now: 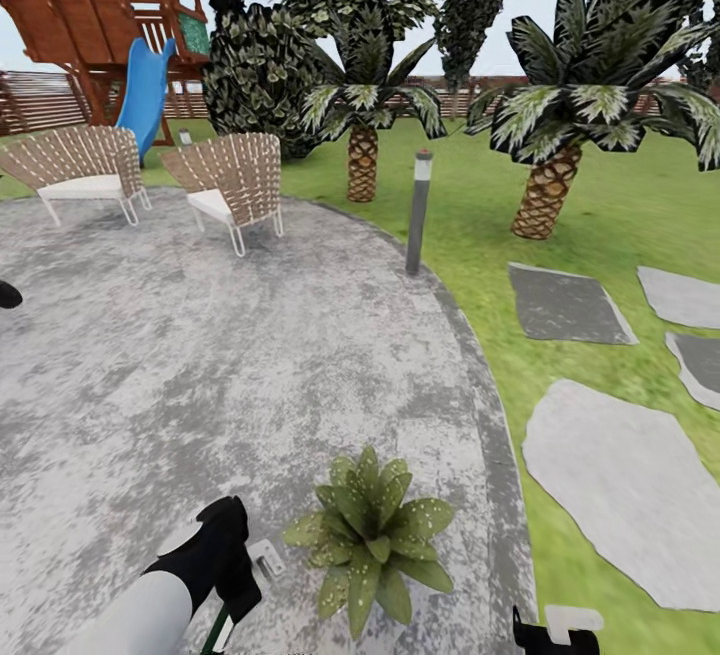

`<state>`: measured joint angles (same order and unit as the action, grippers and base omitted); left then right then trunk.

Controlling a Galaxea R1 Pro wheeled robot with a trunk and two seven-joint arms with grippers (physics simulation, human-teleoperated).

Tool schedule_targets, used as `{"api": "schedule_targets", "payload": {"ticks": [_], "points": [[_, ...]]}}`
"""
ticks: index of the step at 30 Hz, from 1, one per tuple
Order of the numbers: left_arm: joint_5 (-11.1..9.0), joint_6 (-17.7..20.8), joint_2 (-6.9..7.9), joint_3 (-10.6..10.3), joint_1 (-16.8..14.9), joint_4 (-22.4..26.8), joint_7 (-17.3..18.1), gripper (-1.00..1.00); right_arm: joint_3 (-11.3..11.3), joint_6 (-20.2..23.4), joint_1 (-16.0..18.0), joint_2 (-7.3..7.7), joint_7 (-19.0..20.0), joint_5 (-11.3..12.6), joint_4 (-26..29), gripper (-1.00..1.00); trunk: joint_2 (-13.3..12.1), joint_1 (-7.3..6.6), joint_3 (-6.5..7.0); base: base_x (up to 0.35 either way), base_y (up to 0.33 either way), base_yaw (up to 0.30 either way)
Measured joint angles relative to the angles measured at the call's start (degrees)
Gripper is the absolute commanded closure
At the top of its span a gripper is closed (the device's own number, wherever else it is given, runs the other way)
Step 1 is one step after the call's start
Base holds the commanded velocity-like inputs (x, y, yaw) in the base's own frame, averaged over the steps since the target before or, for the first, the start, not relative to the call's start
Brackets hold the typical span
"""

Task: Pick up the pesticide atomizer in the garden and spray insectifuge to fully cover both potted plants in the garden.

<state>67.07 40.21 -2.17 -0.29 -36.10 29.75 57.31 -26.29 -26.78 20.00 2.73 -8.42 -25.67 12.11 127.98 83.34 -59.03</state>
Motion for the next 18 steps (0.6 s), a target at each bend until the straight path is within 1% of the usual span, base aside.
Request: {"api": "schedule_targets", "payload": {"ticks": [2,5,8,11,18], "points": [[0.00,0.05,-0.01,-0.07,-0.03,0.17,0.08,1.00,0.00,0.00,0.00,0.00,0.01,0.00,0.00,-1.00,0.00,0.00,0.00,0.001,0.000,0.272],[-0.01,0.09,-0.09,-0.11,-0.08,0.29,0.36,1.00,-0.02,-0.01,-0.01,0.00,0.01,0.00,0.01,-1.00,0.00,0.00,0.00,0.037,-0.055,0.103],[-0.04,0.08,-0.16,-0.11,-0.09,0.31,0.38,1.00,-0.04,-0.01,-0.02,0.00,-0.02,0.00,0.03,-1.00,0.00,-0.01,0.00,0.103,-0.210,0.017],[-0.05,0.09,-0.33,-0.11,-0.10,0.37,0.46,1.00,-0.05,-0.01,-0.02,0.00,-0.03,0.00,0.03,-1.00,0.00,0.00,0.00,0.007,-0.261,0.002],[-0.03,0.20,-0.40,-0.27,-0.77,0.38,0.64,1.00,-0.05,-0.01,-0.02,0.00,-0.02,0.00,0.03,-1.00,0.00,0.02,0.00,-0.195,-0.226,0.000]]}}
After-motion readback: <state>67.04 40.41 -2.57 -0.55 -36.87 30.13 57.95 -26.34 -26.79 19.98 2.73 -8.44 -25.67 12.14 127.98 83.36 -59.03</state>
